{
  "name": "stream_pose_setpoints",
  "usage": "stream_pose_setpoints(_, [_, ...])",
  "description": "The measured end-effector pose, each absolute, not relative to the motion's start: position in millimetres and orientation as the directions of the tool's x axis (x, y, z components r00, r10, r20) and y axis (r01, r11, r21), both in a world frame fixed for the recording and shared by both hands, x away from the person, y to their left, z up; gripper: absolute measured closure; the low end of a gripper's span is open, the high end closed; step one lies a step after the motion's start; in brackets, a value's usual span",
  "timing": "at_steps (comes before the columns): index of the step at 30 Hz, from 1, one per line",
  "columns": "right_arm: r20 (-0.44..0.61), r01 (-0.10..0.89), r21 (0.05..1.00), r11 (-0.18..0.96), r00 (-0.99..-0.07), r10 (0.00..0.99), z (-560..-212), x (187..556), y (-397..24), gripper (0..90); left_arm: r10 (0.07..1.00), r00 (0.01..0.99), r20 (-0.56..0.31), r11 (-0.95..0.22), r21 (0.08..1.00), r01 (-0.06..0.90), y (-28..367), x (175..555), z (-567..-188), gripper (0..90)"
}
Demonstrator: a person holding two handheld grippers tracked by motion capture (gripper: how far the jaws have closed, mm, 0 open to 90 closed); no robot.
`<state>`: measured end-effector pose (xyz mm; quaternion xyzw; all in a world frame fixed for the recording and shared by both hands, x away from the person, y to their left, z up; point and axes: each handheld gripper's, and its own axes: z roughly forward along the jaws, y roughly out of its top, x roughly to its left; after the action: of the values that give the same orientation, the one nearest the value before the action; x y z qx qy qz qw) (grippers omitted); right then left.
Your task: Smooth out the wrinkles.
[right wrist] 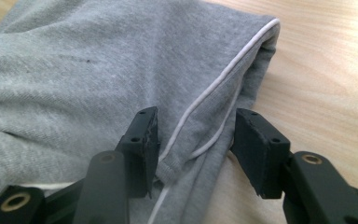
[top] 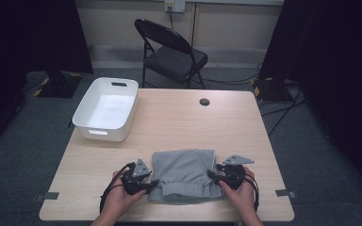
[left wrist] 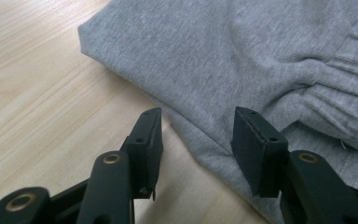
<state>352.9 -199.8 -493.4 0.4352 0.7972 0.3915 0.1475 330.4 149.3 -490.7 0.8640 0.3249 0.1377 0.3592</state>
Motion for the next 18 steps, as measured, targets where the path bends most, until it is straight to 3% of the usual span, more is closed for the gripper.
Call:
stream_pose_setpoints(13, [0.108,0.577,0.744,0.335,-0.599,0.793,-490.3,344.4,-199.5,50.4,0.651,0.759,0.018,-0.558,0.690,0.462,152.4,323.6,-487.8,52.9])
stream_pose_setpoints(18, [0.109,0.552,0.778,0.301,-0.590,0.800,-478.3,343.7,-210.2,45.2,0.647,0.762,0.020,-0.555,0.698,0.453,153.6,322.8,-488.7,52.7])
